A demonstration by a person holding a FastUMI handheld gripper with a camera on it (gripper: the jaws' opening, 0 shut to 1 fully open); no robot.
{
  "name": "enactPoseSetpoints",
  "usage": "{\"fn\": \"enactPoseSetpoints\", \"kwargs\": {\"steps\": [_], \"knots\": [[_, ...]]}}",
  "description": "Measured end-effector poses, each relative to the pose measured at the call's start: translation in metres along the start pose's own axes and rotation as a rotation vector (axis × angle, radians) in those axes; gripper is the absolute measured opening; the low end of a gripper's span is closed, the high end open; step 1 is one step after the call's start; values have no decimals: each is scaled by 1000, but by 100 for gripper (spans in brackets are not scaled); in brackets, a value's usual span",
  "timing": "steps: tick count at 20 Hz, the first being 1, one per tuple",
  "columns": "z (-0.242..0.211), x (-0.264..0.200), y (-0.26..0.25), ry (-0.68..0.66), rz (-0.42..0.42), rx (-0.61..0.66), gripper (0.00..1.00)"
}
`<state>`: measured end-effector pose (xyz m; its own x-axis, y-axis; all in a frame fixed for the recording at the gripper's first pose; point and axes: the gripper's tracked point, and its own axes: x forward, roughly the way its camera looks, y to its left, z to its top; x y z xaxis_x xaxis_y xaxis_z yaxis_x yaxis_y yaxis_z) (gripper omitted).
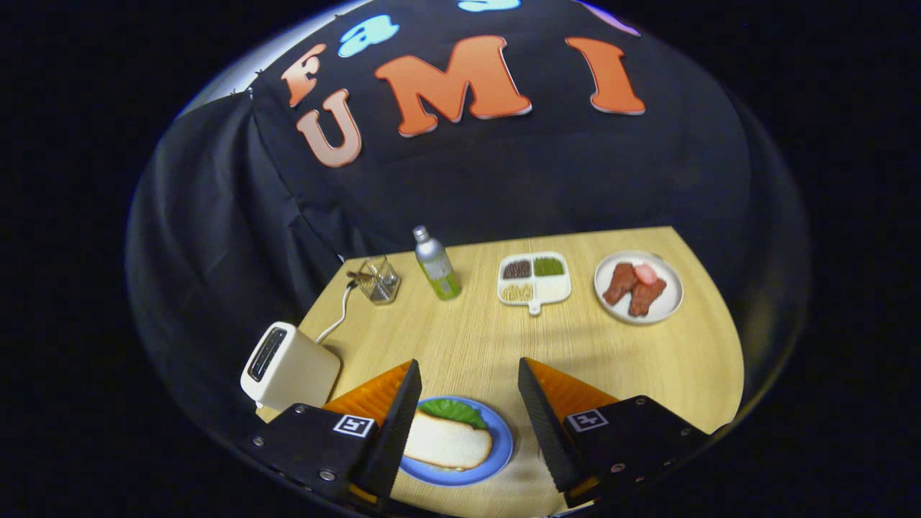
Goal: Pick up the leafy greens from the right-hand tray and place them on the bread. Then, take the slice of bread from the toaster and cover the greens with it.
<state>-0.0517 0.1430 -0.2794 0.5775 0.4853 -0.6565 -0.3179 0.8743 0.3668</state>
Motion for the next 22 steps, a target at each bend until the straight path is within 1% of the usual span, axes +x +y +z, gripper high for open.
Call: {"fn": "enactPoseSetpoints", "kwargs": {"steps": [1, 5, 8, 11, 13, 15, 18, 22], "knots": [[23, -9, 4, -64, -2, -21, 86], [99, -52, 19, -308, -13, -97, 93], [153, -91, 28, -499, -38, -159, 95], [195, -128, 31, -649, -78, -217, 96], [211, -147, 31, -693, -115, -237, 97], [221, -165, 33, -729, -135, -246, 97], [236, -182, 32, -771, -171, -256, 97], [243, -187, 32, -783, -213, -250, 98]]}}
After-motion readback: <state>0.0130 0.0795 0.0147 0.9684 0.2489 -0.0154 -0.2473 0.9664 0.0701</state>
